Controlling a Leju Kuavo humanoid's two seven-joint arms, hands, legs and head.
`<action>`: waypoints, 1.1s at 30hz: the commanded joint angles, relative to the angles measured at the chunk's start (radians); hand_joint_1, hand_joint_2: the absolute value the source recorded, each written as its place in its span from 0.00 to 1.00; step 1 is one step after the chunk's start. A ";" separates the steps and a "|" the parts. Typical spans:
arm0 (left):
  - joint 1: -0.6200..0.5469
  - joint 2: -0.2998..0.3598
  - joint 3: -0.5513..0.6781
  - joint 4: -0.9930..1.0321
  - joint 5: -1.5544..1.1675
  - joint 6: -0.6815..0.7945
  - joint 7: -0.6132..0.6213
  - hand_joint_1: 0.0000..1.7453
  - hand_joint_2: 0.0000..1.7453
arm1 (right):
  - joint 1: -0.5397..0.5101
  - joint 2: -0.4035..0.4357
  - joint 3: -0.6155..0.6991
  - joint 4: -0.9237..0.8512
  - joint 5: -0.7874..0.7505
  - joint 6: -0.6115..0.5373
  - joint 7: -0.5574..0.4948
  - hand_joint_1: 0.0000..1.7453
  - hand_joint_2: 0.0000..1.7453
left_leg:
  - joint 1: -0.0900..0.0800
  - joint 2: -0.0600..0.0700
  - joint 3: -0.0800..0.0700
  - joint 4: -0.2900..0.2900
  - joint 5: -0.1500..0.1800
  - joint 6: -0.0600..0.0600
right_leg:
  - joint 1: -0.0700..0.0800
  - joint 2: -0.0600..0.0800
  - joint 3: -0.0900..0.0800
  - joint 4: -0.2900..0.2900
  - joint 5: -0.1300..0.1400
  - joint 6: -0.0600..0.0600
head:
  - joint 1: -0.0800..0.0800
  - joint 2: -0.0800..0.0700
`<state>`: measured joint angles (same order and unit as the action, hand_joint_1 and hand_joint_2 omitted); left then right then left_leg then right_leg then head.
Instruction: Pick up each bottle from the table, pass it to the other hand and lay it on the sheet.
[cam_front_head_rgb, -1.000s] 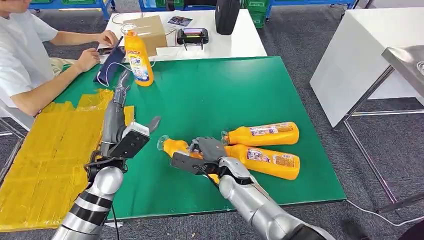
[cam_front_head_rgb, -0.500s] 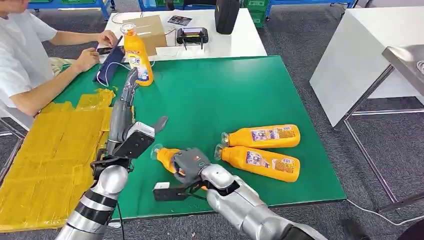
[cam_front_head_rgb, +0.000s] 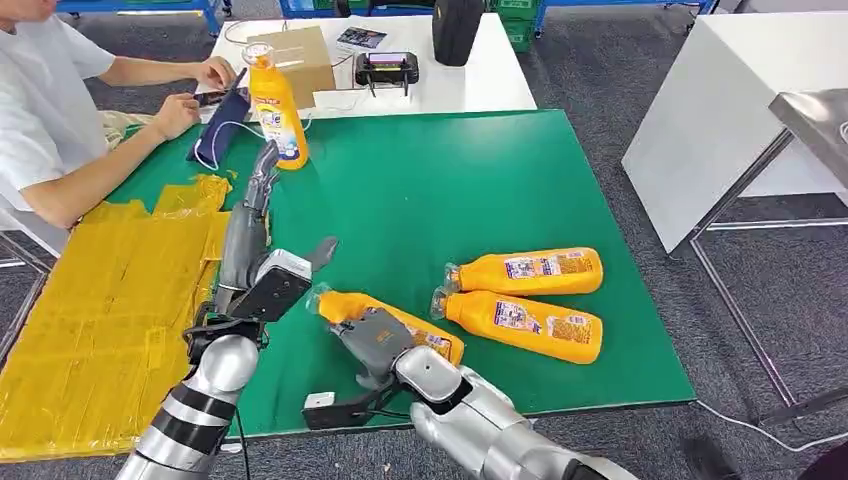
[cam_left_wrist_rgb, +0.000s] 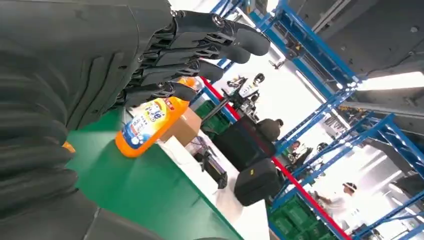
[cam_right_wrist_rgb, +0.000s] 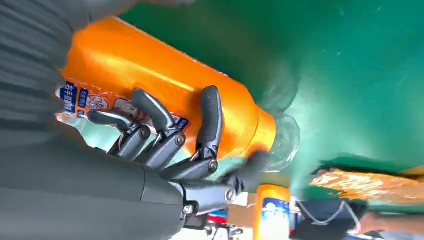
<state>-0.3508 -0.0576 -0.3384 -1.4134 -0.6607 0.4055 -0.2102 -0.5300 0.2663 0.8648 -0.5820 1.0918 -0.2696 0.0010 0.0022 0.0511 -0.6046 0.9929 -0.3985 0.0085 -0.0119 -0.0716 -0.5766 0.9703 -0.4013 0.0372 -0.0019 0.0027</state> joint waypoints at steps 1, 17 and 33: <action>0.019 0.006 0.032 -0.005 -0.044 -0.013 0.027 0.00 1.00 | 0.073 -0.066 -0.058 -0.244 0.029 -0.047 0.082 0.00 1.00 | 0.001 -0.004 0.000 0.000 -0.001 -0.001 | 0.000 0.005 0.000 0.000 -0.001 -0.001 | 0.000 0.000; 0.066 0.002 0.081 -0.053 -0.087 0.004 0.040 0.00 1.00 | 0.206 -0.111 -0.097 -0.625 0.072 -0.156 0.035 0.00 1.00 | 0.001 -0.005 -0.010 0.000 -0.001 0.000 | 0.001 0.003 -0.009 0.000 -0.002 -0.001 | 0.000 0.000; 0.117 0.011 0.099 -0.099 -0.107 0.010 0.053 0.00 1.00 | 0.218 -0.070 -0.325 -0.355 -0.161 0.004 0.175 0.00 1.00 | 0.001 -0.006 -0.008 -0.001 -0.001 -0.001 | 0.001 0.005 -0.007 -0.002 -0.001 -0.001 | 0.000 0.000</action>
<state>-0.2053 -0.0553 -0.2312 -1.5469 -0.7786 0.4261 -0.1560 -0.2615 0.1740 0.7263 -1.2501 1.1489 -0.3086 0.1912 0.0021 0.0501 -0.6183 0.9930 -0.3986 0.0084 -0.0111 -0.0719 -0.5900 0.9705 -0.4014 0.0375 -0.0015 0.0027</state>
